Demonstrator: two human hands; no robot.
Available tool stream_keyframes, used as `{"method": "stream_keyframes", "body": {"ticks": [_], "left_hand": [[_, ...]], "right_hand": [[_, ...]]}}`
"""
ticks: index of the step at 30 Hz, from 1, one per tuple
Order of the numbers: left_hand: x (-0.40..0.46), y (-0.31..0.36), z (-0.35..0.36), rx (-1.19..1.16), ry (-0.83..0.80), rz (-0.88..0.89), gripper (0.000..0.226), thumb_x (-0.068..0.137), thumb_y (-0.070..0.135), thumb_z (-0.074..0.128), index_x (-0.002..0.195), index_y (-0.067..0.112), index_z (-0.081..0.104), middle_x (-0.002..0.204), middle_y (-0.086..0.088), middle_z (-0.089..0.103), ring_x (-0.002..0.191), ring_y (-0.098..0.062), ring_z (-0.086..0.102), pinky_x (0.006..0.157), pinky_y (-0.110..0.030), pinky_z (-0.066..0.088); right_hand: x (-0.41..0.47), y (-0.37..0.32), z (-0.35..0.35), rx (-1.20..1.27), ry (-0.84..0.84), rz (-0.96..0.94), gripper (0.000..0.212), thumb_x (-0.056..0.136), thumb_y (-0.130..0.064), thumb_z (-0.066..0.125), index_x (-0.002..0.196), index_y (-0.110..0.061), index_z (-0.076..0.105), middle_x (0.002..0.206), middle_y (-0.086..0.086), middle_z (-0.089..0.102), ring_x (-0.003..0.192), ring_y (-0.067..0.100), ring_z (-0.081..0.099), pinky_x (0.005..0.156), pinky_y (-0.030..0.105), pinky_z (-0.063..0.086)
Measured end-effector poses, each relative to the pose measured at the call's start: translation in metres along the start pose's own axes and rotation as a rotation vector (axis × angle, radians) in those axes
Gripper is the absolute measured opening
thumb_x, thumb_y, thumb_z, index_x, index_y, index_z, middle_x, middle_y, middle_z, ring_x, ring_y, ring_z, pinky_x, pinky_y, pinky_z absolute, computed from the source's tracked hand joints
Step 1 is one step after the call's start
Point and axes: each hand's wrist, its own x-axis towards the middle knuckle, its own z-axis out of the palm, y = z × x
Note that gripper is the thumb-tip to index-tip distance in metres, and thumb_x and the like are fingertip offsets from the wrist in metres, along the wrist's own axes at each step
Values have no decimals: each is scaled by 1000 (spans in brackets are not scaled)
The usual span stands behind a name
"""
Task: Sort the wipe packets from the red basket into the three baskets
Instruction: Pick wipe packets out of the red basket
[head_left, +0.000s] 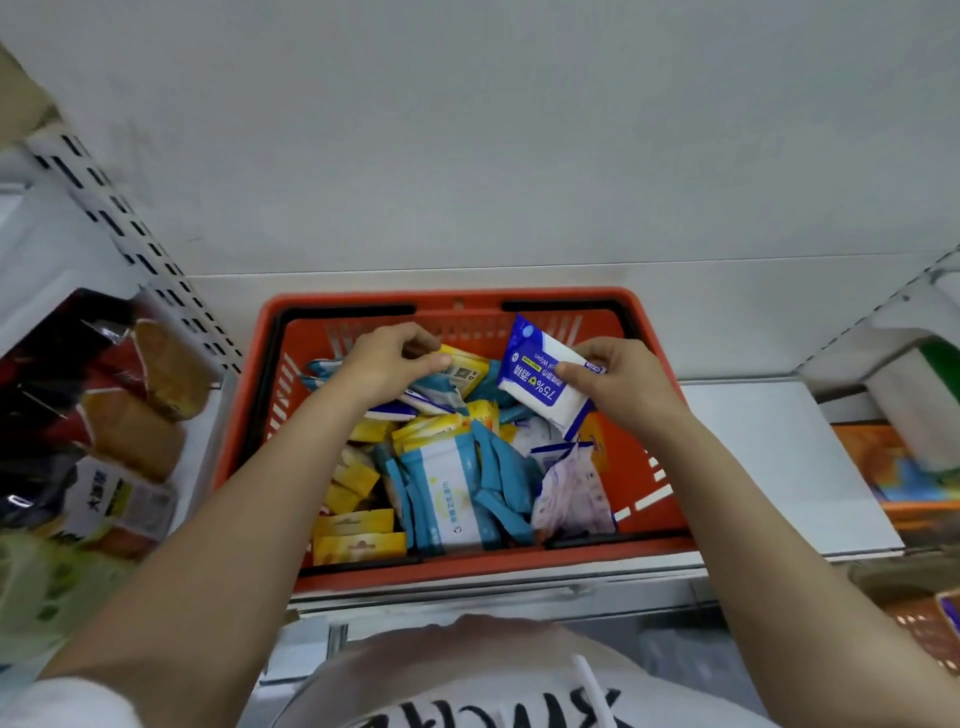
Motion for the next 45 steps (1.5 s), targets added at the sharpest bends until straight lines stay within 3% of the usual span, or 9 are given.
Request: {"method": "stream_keyframes", "body": {"ticks": [8, 11, 18, 24, 27, 30, 32, 39, 45], "left_hand": [[-3, -4, -7, 311, -256, -19, 42, 79, 28, 82, 118, 25, 65, 112, 11, 58, 104, -11, 53, 88, -27, 42], [-7, -2, -11, 238, -69, 2, 8, 86, 17, 73, 92, 22, 75, 100, 0, 72, 89, -16, 62, 76, -26, 45], [-33, 18, -35, -355, 224, 73, 8, 93, 22, 67, 86, 25, 70, 62, 7, 66, 48, 1, 59, 50, -24, 49], [-47, 24, -32, -605, 132, 125, 19, 101, 28, 54, 91, 17, 67, 97, -7, 73, 87, -22, 74, 80, -33, 60], [-54, 26, -31, -580, 185, 94, 51, 93, 62, 49, 81, 18, 73, 88, 2, 76, 84, -17, 73, 80, -34, 57], [-60, 27, -20, -520, 216, 111, 29, 86, 47, 69, 72, 22, 71, 79, 3, 74, 79, -17, 70, 75, -35, 55], [-63, 29, -9, -529, 132, 159, 15, 82, 17, 78, 82, 24, 65, 84, 1, 71, 80, -18, 68, 70, -30, 54], [-90, 47, 31, -563, 1, 204, 108, 77, 4, 81, 156, 34, 14, 158, -2, 31, 119, -18, 61, 86, -41, 59], [-138, 97, 77, -702, -25, 204, 95, 78, -6, 77, 153, 20, 25, 112, -7, 64, 84, -2, 68, 65, -20, 56]], "right_hand": [[-6, -8, 8, 70, -37, 22, 30, 89, -39, 69, 108, -19, 59, 100, -4, 68, 91, 14, 70, 65, 21, 54], [-8, -10, 10, 119, -36, 33, 32, 88, -40, 69, 109, -18, 60, 101, -3, 70, 92, 14, 71, 64, 21, 54], [-21, -24, 17, 433, -7, 87, 32, 92, -32, 66, 115, -12, 57, 104, 2, 72, 91, 13, 73, 65, 24, 58], [-37, -40, 26, 636, 18, 134, 32, 93, -22, 66, 121, -12, 53, 105, 5, 72, 88, 15, 74, 63, 27, 59], [-49, -42, 28, 694, 71, 148, 42, 90, -13, 69, 128, -15, 50, 106, 4, 72, 89, 19, 74, 65, 29, 60], [-64, -40, 29, 723, 127, 168, 51, 85, -7, 74, 130, -14, 52, 112, 7, 71, 96, 23, 73, 74, 37, 61], [-75, -38, 29, 729, 182, 173, 47, 83, -4, 75, 125, -12, 56, 110, 7, 72, 96, 25, 73, 77, 39, 61], [-126, -17, 8, 791, 423, 201, 20, 90, -22, 70, 107, -14, 64, 100, 3, 76, 87, 21, 74, 75, 33, 61], [-178, 30, -37, 870, 683, 193, 36, 84, -5, 74, 111, -12, 51, 103, 8, 71, 88, 24, 74, 71, 43, 62]]}}
